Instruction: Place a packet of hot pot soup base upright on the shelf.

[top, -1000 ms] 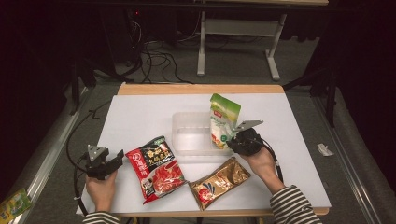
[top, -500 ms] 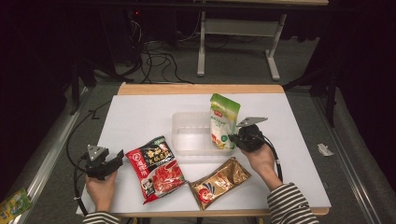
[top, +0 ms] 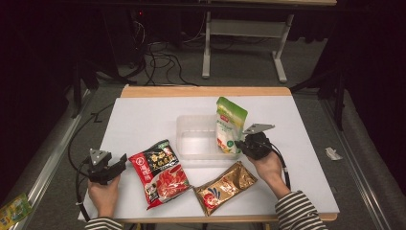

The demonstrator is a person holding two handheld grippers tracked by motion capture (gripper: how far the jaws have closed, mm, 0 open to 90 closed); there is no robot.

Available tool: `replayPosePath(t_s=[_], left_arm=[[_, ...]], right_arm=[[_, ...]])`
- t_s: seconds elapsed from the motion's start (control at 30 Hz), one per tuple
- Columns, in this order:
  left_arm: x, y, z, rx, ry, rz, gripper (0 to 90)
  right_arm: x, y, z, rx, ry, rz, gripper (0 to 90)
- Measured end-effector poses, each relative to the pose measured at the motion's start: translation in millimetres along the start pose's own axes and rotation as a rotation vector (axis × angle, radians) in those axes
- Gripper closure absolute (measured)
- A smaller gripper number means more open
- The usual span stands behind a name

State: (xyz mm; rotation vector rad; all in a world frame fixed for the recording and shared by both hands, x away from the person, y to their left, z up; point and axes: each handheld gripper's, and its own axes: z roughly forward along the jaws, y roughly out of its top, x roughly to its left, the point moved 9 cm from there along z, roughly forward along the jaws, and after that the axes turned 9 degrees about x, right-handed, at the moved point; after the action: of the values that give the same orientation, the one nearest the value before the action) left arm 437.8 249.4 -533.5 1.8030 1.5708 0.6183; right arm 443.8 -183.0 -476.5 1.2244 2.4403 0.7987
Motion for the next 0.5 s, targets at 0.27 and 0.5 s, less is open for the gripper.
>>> replayPosePath(t_s=[0.27,0.5], left_arm=[[-0.1,0.0,-0.1,-0.001,0.000,0.000,39.1],[0.2,0.7,-1.3,-0.017,0.002,-0.002,38.6]], right_arm=[[-1.2,-6.1,-17.1,-0.116,0.011,0.028,80.6],[-14.7,-13.9,-39.3,-0.232,-0.022,0.098,65.2]])
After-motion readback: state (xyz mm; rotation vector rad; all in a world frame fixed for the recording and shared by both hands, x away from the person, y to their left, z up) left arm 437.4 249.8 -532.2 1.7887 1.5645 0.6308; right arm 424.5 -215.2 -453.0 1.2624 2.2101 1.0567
